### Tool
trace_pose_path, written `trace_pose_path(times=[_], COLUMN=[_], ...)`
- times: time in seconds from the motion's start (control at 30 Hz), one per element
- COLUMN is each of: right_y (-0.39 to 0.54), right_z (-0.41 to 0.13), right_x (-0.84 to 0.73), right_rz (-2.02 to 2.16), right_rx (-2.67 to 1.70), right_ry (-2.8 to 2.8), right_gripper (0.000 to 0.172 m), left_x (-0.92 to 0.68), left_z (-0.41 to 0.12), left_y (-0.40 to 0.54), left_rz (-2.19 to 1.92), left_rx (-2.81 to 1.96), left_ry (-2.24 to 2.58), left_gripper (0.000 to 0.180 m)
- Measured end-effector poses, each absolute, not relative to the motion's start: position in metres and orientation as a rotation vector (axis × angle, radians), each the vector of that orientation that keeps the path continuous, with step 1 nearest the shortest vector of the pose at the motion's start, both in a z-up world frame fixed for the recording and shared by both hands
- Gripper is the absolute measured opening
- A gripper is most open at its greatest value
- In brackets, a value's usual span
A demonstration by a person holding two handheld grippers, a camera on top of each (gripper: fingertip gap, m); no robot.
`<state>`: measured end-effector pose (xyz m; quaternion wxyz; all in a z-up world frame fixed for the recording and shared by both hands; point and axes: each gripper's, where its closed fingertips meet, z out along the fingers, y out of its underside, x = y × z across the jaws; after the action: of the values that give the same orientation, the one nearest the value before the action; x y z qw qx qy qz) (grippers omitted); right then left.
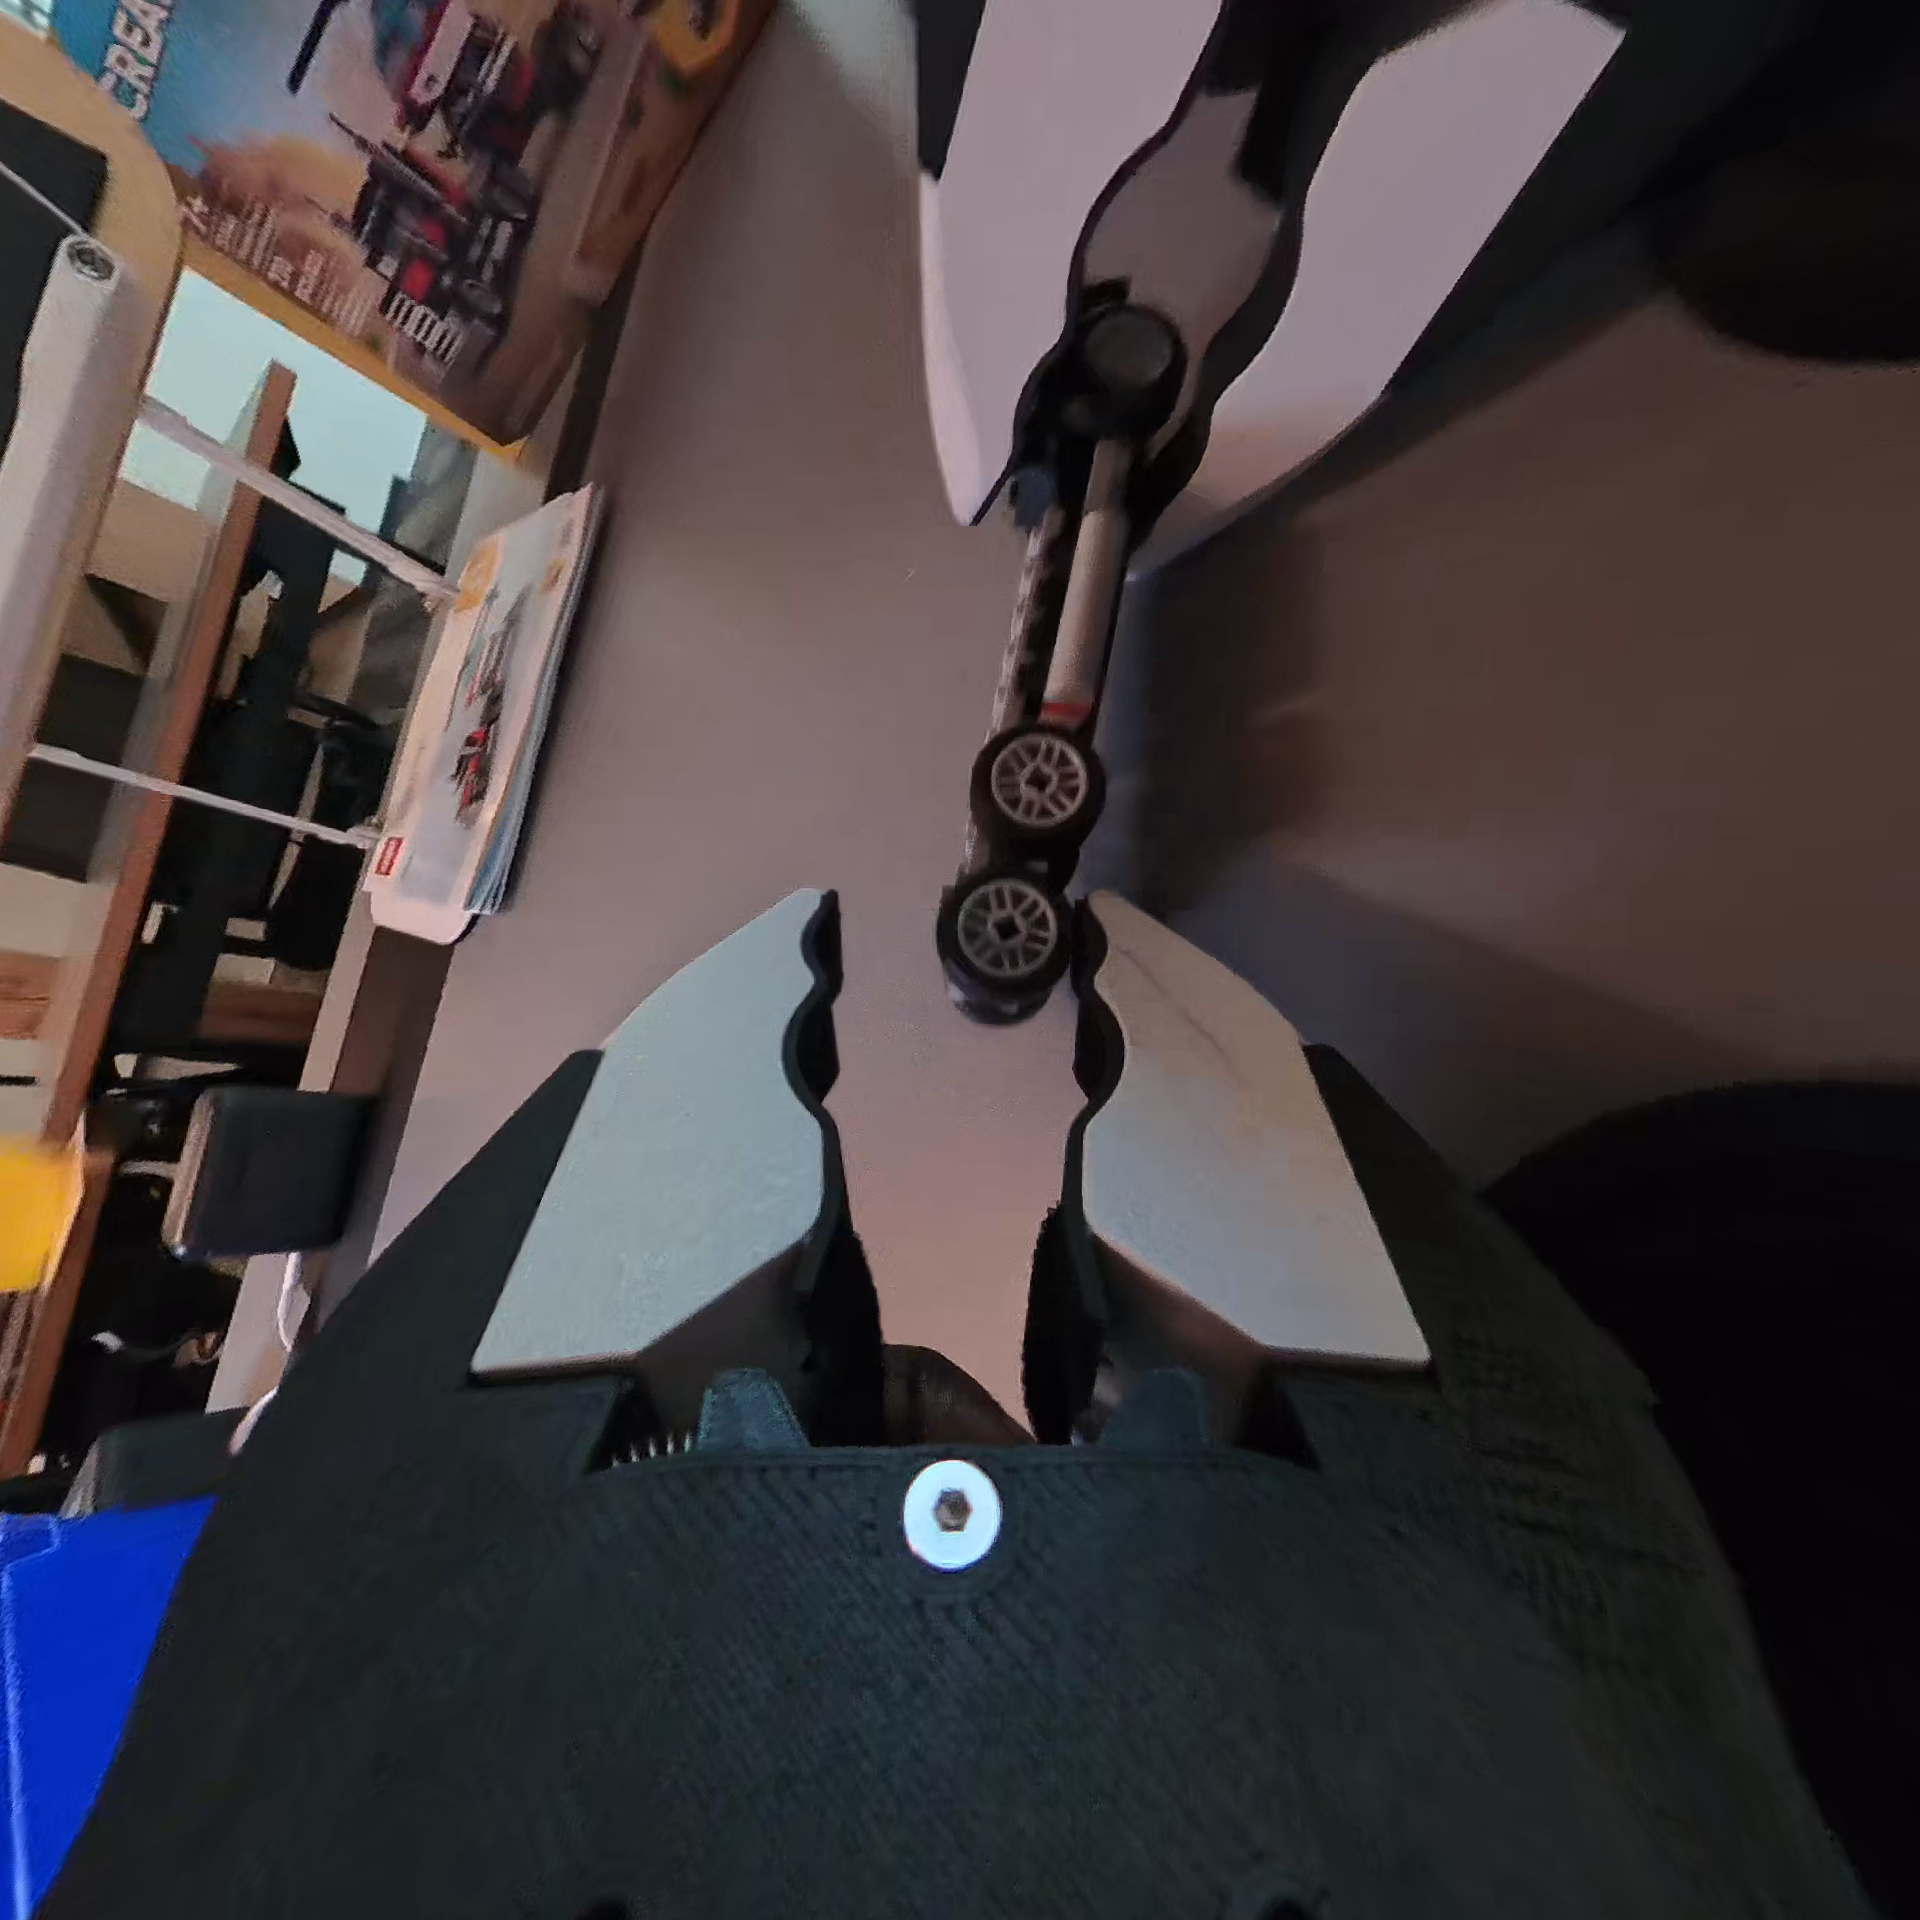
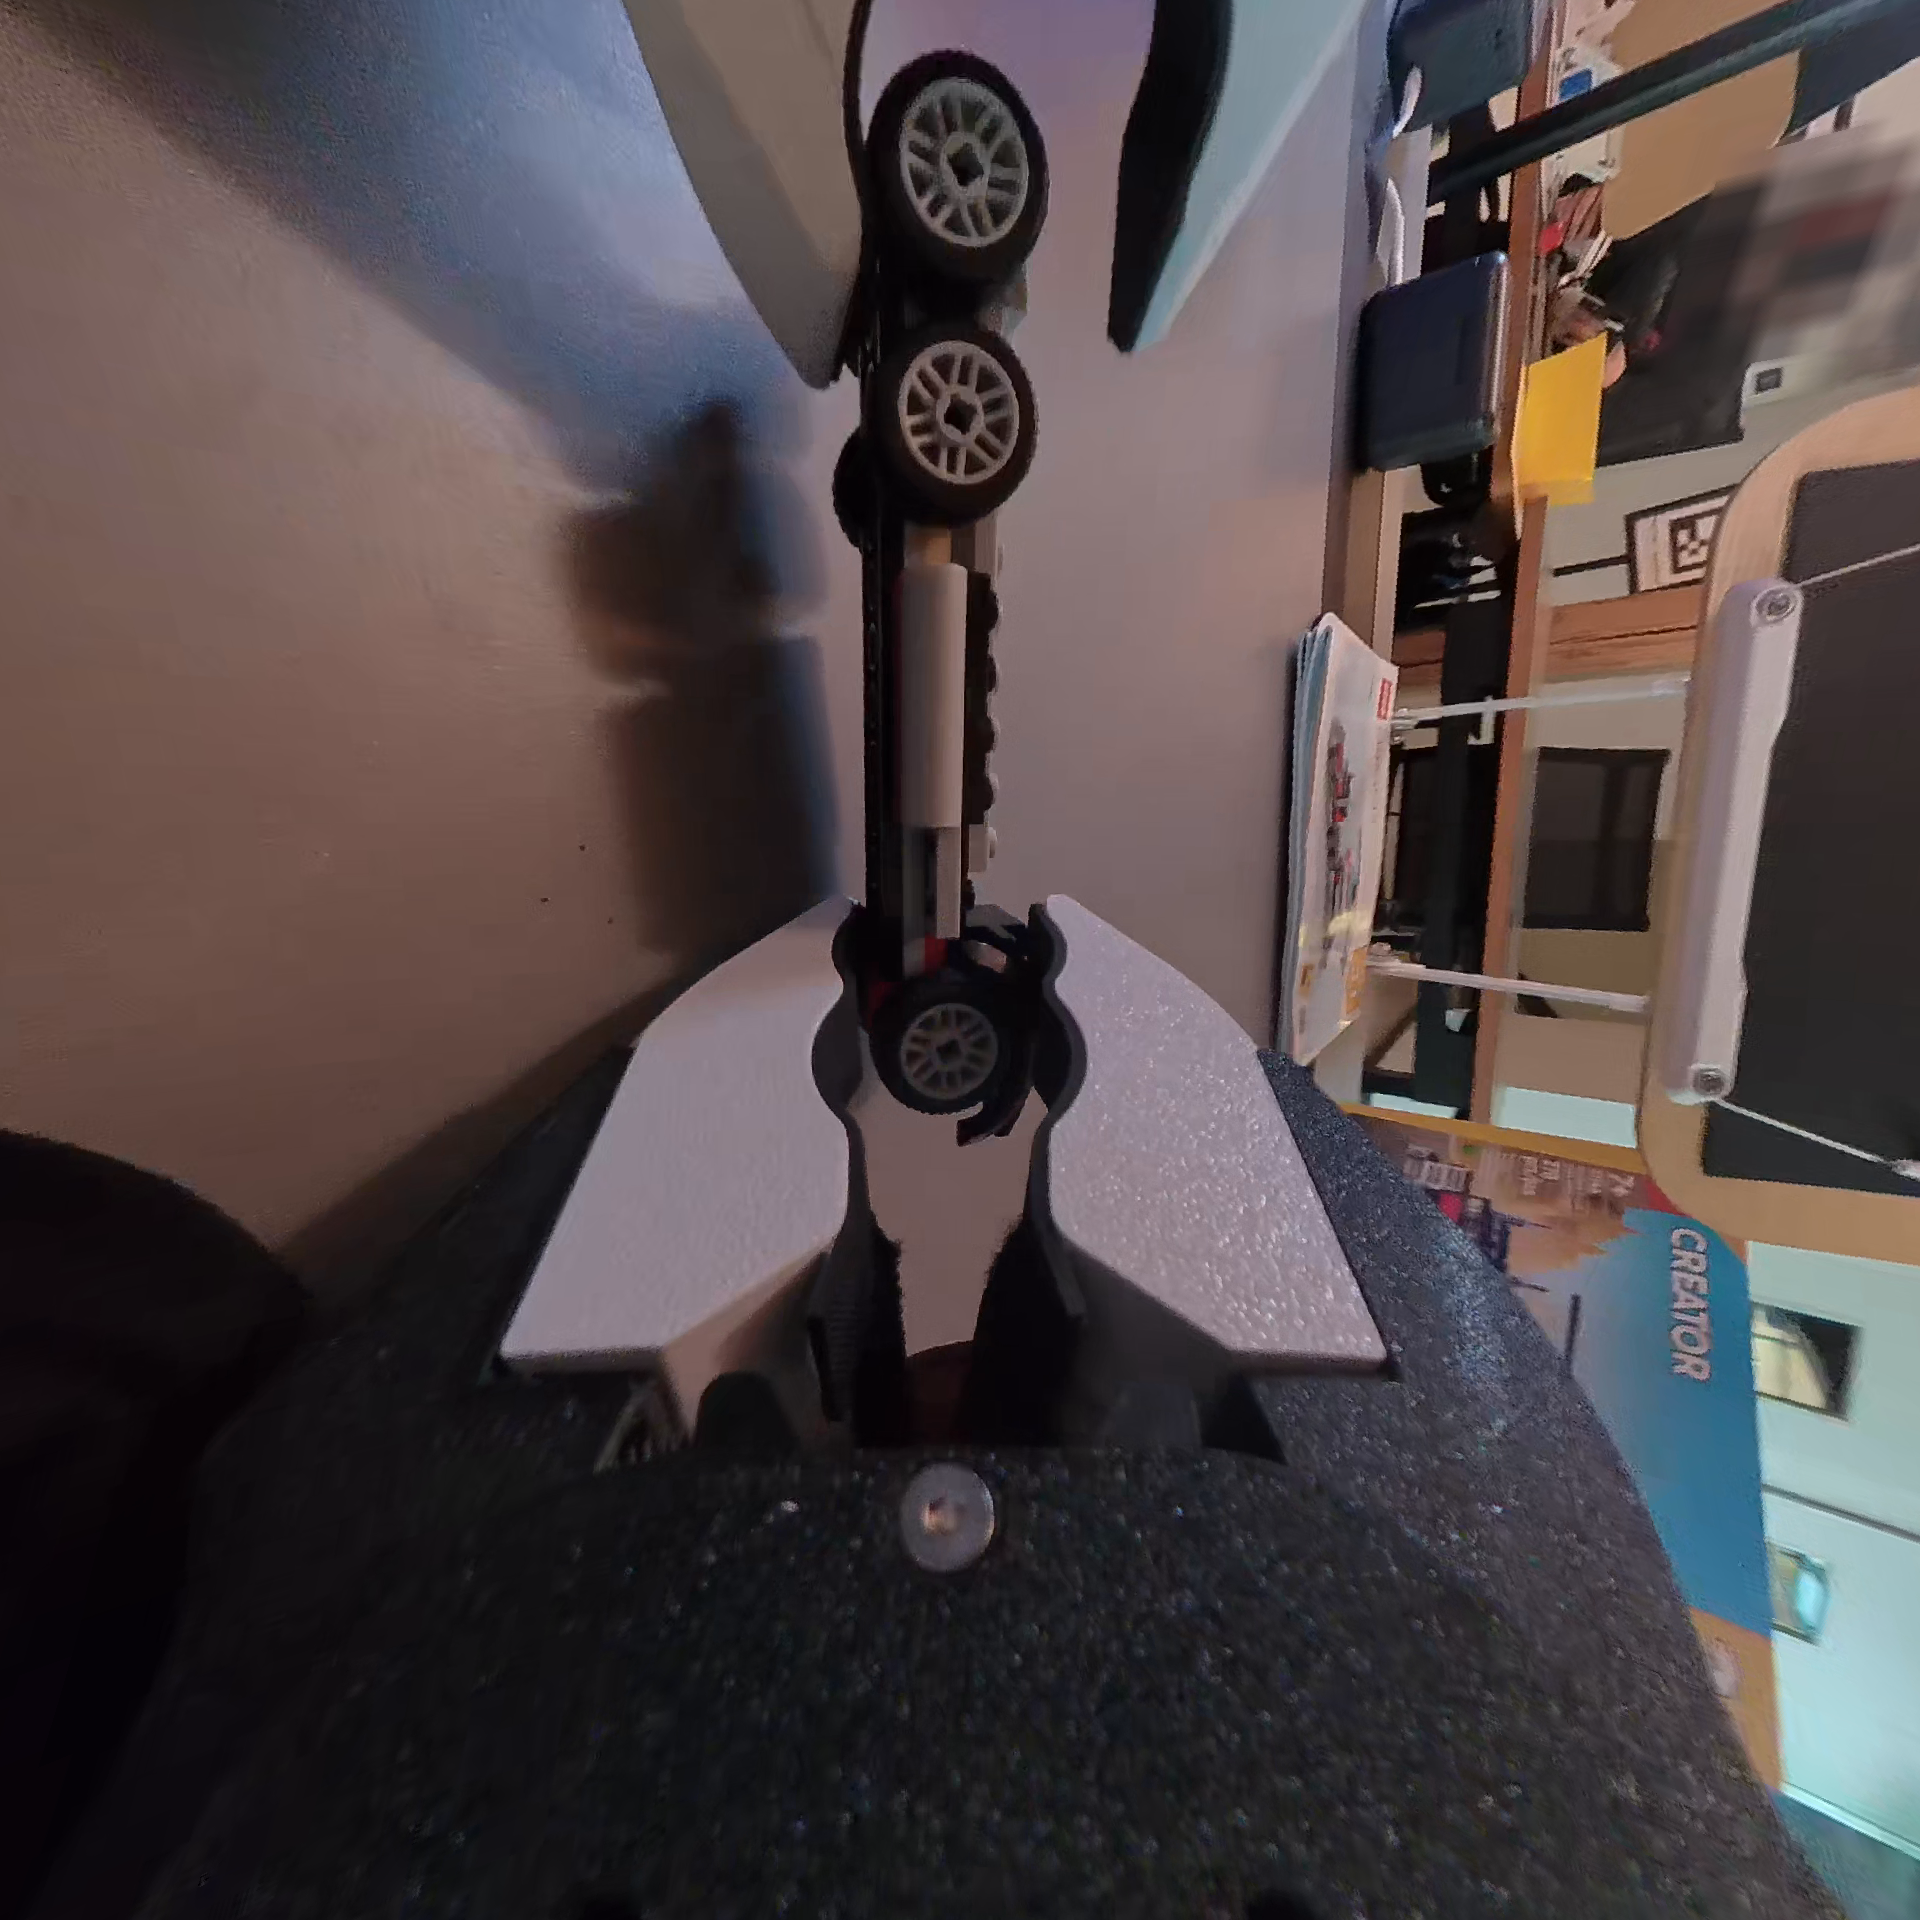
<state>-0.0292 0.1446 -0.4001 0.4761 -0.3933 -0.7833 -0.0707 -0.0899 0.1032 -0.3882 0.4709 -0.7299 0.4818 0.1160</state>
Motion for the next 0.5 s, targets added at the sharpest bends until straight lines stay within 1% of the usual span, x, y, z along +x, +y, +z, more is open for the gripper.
trace_pose_path(times=[0.1, 0.2, 0.27, 0.37, 0.5], right_y=[0.143, 0.142, 0.141, 0.142, 0.141], right_z=[-0.4, -0.4, -0.4, -0.398, -0.4], right_x=[-0.028, -0.028, -0.027, -0.027, -0.027], right_rz=[-0.105, -0.092, -0.086, -0.048, -0.046], right_rx=[-0.99, -0.986, -0.992, -1.045, -1.101], right_ry=[-1.909, -1.911, -1.908, -1.874, -1.864], right_gripper=[0.029, 0.029, 0.029, 0.029, 0.028], left_x=[-0.09, -0.092, -0.094, -0.088, -0.092], left_z=[-0.387, -0.395, -0.4, -0.39, -0.393], left_y=[0.103, 0.105, 0.105, 0.106, 0.109], left_rz=[0.278, 0.346, 0.397, 0.355, 0.326], left_rx=[-1.772, -1.781, -1.774, -1.758, -1.841], left_ry=[1.174, 1.223, 1.267, 1.189, 1.106], left_gripper=[0.037, 0.036, 0.026, 0.023, 0.023])
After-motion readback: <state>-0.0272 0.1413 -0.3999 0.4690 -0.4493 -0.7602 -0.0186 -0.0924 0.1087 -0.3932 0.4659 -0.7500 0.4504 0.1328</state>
